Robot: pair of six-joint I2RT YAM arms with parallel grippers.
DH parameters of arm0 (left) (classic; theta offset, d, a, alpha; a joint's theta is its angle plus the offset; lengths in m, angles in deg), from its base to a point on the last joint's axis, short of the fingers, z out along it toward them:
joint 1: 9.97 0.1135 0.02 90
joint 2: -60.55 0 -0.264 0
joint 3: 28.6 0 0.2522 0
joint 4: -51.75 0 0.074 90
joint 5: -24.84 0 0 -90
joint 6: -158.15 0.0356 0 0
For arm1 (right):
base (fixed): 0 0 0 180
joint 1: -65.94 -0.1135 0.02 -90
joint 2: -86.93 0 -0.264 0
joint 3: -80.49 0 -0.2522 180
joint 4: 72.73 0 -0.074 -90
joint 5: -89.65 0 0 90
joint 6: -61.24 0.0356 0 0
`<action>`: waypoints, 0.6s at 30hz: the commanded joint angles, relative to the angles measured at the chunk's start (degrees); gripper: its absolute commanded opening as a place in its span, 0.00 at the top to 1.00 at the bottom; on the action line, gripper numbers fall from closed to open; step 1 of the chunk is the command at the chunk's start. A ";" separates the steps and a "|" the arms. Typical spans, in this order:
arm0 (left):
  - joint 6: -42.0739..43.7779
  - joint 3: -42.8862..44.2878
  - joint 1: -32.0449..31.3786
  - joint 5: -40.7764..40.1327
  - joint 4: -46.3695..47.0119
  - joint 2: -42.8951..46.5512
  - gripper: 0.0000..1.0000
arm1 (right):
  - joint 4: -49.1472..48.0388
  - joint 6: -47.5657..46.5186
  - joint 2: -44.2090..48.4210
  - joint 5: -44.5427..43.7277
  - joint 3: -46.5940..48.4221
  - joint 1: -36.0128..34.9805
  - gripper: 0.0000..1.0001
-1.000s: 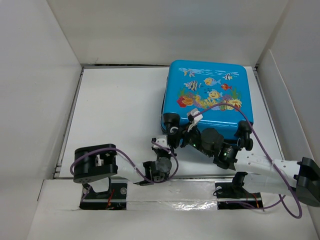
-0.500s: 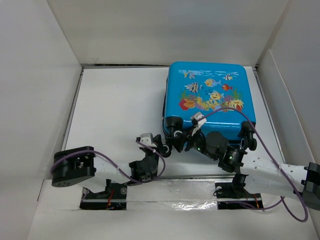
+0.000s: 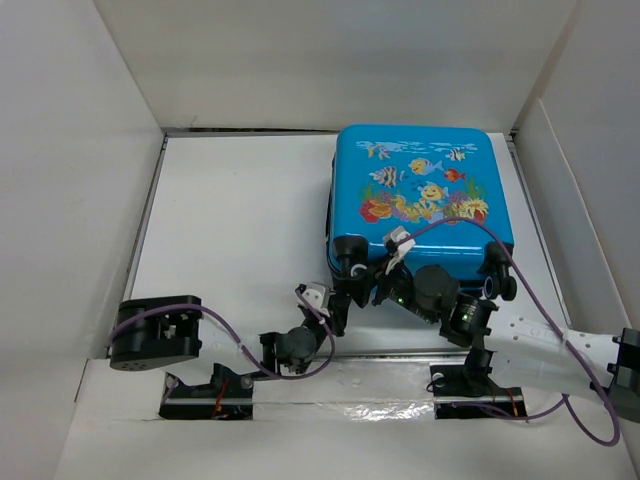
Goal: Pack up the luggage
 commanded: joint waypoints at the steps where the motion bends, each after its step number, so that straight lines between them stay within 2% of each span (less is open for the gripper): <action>1: 1.71 2.71 -0.16 3.51 5.28 -0.15 0.77 | -4.08 -0.33 -0.34 1.60 3.48 -0.49 1.00; 3: 1.97 3.59 0.45 2.63 5.36 -0.59 0.68 | -4.44 -0.16 -0.70 2.04 3.40 -0.49 1.00; 7: 2.06 4.82 2.65 3.42 5.89 -2.43 0.67 | -5.67 -0.24 -1.31 3.36 3.31 -0.49 1.00; 14: 3.64 8.33 3.80 2.20 8.62 -7.01 0.68 | -6.37 -0.60 -1.75 6.26 3.92 -0.49 1.00; 18: 3.73 9.57 3.80 0.79 7.12 -7.89 0.75 | -6.72 -0.68 -1.58 6.44 3.84 -0.49 1.00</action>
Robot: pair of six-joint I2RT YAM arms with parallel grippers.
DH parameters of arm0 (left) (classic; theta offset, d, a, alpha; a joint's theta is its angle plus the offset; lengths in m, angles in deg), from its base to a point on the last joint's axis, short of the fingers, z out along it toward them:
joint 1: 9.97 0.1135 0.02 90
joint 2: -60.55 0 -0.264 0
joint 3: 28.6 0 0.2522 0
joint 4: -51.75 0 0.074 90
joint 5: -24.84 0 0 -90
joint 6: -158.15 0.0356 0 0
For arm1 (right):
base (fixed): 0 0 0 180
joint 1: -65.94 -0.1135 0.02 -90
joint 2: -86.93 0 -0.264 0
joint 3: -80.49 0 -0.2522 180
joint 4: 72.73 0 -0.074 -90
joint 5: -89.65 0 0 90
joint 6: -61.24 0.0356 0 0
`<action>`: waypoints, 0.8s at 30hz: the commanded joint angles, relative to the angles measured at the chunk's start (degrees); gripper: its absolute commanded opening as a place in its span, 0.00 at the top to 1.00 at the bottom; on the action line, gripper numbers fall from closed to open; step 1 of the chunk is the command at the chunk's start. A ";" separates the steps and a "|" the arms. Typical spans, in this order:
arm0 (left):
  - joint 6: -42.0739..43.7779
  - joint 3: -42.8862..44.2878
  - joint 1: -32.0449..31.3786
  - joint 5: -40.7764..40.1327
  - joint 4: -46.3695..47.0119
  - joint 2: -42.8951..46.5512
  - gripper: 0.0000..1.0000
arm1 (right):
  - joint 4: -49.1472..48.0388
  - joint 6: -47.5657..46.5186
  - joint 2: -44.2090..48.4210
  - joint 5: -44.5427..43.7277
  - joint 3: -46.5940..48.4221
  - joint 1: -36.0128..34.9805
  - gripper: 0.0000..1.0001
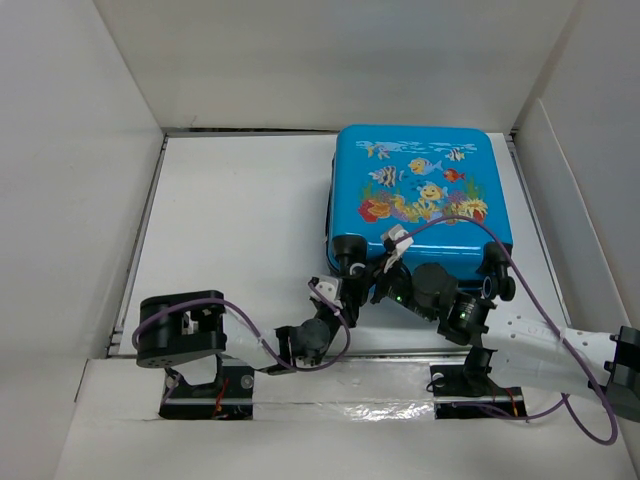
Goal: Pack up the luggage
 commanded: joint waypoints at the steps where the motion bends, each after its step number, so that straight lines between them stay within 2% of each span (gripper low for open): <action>1: 0.76 3.49 0.70 -1.25 2.44 0.17 0.78 | -5.96 -0.47 -0.18 5.26 3.11 -0.97 1.00; 4: -2.05 2.44 0.70 -2.39 -0.02 1.05 0.81 | -6.40 -0.29 0.00 4.91 2.76 -0.97 1.00; 8: -2.76 2.17 0.70 -3.53 -2.12 1.14 0.79 | -6.75 -0.02 -0.18 4.91 2.67 -0.97 1.00; 12: -3.82 2.26 1.75 -2.39 -3.45 0.62 0.67 | -6.66 0.06 -0.18 4.91 2.76 -0.97 1.00; 14: -3.90 2.26 2.53 -1.52 -3.28 0.00 0.65 | -6.75 -0.03 -0.09 5.08 2.67 -0.97 1.00; 21: 2.59 3.92 3.16 -2.40 3.49 -1.67 0.83 | -7.28 -0.11 -0.44 6.31 2.24 -0.97 1.00; 24: 4.61 4.89 3.16 -2.83 5.86 -2.98 0.96 | -7.89 -0.03 -0.44 6.75 1.80 -0.97 1.00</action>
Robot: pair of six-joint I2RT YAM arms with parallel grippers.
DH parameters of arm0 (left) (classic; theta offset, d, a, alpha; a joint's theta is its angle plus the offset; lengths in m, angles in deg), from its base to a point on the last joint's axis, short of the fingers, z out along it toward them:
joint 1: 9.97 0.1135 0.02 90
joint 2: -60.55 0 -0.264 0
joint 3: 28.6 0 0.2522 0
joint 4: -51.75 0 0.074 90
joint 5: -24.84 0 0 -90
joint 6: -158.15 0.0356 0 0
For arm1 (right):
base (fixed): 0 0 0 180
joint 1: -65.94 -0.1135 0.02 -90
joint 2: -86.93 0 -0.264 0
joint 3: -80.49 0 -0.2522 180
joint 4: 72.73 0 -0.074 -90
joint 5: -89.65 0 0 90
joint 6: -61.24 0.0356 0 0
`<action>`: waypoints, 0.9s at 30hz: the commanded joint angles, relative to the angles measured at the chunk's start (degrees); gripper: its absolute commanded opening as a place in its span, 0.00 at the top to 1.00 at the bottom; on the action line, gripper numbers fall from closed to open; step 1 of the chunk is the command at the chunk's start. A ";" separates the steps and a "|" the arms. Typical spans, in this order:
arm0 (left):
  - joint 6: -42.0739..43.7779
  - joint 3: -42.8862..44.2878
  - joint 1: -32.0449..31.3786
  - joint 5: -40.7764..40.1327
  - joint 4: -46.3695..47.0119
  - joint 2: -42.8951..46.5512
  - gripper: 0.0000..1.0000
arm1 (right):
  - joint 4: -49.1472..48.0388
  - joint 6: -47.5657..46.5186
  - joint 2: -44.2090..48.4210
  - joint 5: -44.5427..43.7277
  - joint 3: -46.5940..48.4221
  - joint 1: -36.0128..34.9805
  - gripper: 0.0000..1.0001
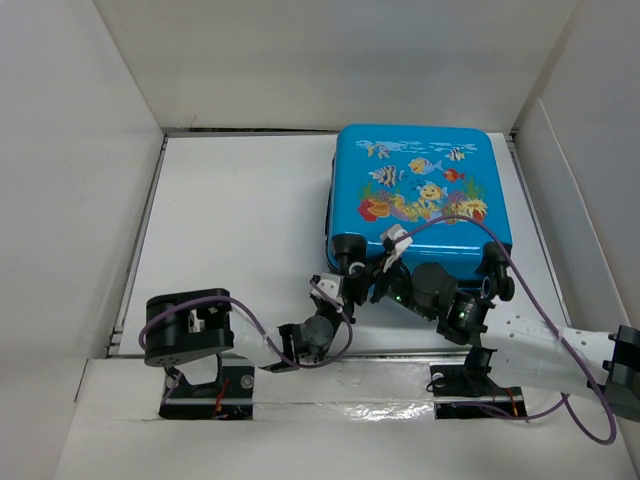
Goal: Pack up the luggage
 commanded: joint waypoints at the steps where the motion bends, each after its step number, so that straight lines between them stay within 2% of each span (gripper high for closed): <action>1: 3.94 4.22 1.71 -0.89 6.22 -0.95 0.98 | -7.24 0.52 -0.03 6.53 1.62 -1.08 1.00; 10: 5.79 3.08 1.71 -4.40 4.03 2.02 1.00 | -7.33 1.40 1.99 5.04 -0.31 -1.08 1.00; 20: -2.38 -4.83 4.17 -7.48 -9.51 12.31 1.00 | -3.99 1.84 6.91 3.02 -3.30 -1.08 1.00; 27: -2.83 -7.73 6.46 -3.53 -10.57 17.50 1.00 | -0.56 1.84 9.11 3.20 -4.18 -1.08 1.00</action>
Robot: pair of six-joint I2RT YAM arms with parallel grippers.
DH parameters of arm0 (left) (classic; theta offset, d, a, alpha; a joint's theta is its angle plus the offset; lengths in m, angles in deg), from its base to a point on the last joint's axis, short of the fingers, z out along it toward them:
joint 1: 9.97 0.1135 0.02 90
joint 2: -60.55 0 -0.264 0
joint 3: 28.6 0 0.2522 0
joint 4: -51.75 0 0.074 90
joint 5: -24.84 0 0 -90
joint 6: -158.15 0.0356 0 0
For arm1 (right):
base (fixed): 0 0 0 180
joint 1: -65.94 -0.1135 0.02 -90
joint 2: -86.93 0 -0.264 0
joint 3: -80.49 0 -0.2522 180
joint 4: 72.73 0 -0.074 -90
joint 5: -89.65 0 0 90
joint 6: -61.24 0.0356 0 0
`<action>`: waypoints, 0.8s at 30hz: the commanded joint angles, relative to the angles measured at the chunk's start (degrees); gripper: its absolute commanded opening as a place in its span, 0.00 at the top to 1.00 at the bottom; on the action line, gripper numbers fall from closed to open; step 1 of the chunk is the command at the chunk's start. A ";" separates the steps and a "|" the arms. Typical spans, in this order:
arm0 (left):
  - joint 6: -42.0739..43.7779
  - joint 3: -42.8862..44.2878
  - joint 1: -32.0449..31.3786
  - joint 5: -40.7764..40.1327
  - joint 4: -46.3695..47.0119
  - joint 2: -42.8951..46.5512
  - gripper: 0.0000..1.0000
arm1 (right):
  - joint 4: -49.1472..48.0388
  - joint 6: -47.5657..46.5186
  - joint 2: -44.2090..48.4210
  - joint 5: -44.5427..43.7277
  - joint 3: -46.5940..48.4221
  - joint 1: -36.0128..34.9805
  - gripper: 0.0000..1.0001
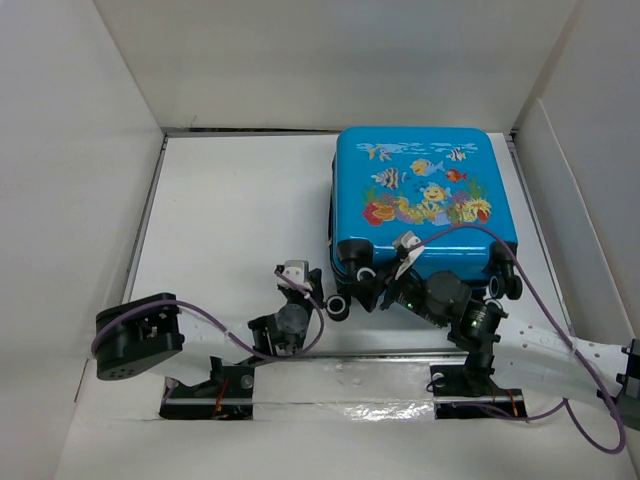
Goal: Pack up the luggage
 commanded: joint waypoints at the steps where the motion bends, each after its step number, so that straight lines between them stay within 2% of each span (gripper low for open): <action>1: -0.16 -1.61 0.58 3.68 0.47 3.36 1.00 | -1.76 1.60 2.25 1.86 0.02 -1.21 1.00; 2: 0.72 -1.70 0.58 9.53 0.99 3.63 1.00 | -2.11 1.69 2.34 1.60 -0.16 -1.21 1.00; 5: 1.34 -0.39 -0.03 18.87 0.12 2.75 1.00 | -1.85 1.25 1.55 0.81 0.89 -1.21 1.00; 7: 0.90 -0.39 -0.03 21.27 0.47 1.88 1.00 | -1.76 0.81 1.20 0.37 1.42 -1.21 1.00; 11: 0.55 0.57 -0.03 26.37 0.92 0.56 0.80 | -1.85 0.37 0.14 0.02 2.39 -1.21 1.00; 13: 0.64 1.54 -1.44 24.98 0.21 -0.49 0.71 | -2.11 0.19 -0.65 0.01 2.83 -1.21 1.00; 24: -0.59 6.11 -3.63 22.34 3.10 -6.47 0.67 | -3.96 -0.86 -3.55 2.38 4.50 -1.21 1.00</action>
